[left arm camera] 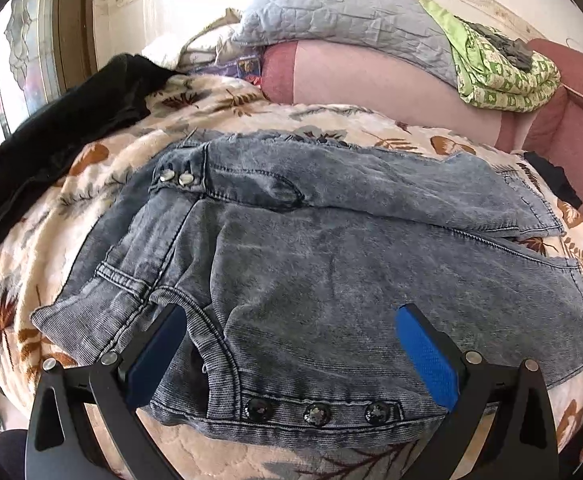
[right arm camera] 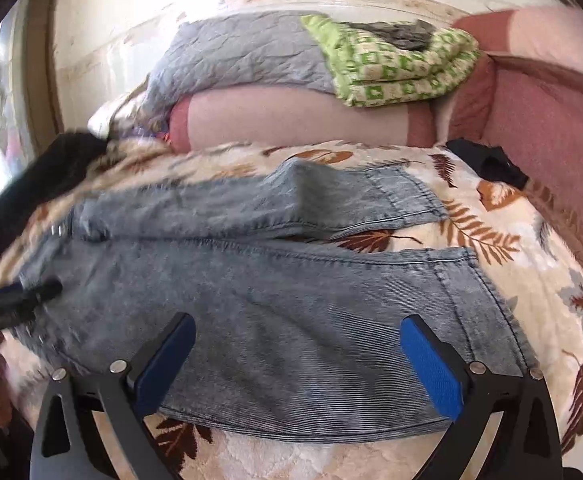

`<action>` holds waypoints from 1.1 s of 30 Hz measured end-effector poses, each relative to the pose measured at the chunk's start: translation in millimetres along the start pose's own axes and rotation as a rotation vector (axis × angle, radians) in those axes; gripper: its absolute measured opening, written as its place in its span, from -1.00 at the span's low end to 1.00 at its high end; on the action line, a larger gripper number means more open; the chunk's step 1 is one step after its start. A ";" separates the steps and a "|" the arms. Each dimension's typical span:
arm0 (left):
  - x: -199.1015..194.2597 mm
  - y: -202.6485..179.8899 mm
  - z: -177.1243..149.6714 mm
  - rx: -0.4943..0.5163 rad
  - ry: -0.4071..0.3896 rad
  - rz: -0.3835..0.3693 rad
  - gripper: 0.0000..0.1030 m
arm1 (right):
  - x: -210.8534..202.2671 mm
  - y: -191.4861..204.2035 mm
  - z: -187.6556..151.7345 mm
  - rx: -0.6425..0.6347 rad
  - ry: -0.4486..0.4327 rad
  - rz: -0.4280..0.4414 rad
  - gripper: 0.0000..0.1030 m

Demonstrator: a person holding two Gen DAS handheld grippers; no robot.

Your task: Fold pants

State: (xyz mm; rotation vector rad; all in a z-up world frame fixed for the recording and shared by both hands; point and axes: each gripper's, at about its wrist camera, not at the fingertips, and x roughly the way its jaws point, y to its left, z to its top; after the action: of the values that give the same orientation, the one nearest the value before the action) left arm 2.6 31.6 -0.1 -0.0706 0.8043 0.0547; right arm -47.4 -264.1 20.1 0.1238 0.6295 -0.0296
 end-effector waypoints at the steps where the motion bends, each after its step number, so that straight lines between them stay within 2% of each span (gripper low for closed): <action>1: 1.1 2.1 -0.5 -0.008 0.010 -0.007 1.00 | -1.9 -10.1 2.3 0.044 0.002 -0.001 1.00; 7: -3.8 20.0 0.3 -0.076 0.054 -0.079 1.00 | -11.3 -86.4 2.1 0.354 0.108 0.007 1.00; 10: -4.4 33.1 2.2 -0.138 0.086 -0.145 1.00 | -17.7 -111.8 -1.7 0.402 0.162 0.001 1.00; 11: -4.3 38.9 1.4 -0.168 0.094 -0.163 1.00 | -15.6 -119.5 -3.1 0.412 0.208 -0.011 1.00; 14: -4.2 46.6 -0.9 -0.180 0.103 -0.114 1.00 | -12.5 -137.6 -7.1 0.453 0.288 0.001 1.00; 18: -11.7 56.3 -2.8 -0.198 0.094 -0.086 1.00 | -13.3 -144.0 -14.0 0.458 0.313 0.013 1.00; 23: -24.0 58.8 -3.5 -0.148 0.063 -0.016 1.00 | -8.6 -142.8 -22.6 0.477 0.338 0.032 1.00; 30: -32.7 66.8 -2.1 -0.140 0.053 -0.006 1.00 | 1.2 -147.4 -29.8 0.553 0.378 0.092 1.00; 33: -26.4 85.8 -4.9 -0.222 0.099 -0.061 1.00 | 4.1 -157.3 -33.1 0.639 0.394 0.134 1.00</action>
State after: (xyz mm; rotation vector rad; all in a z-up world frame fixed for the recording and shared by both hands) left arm -25.7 116.2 11.9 -0.3099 0.8925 0.0829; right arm -73.7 -416.1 -25.6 0.8043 0.9875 -0.0773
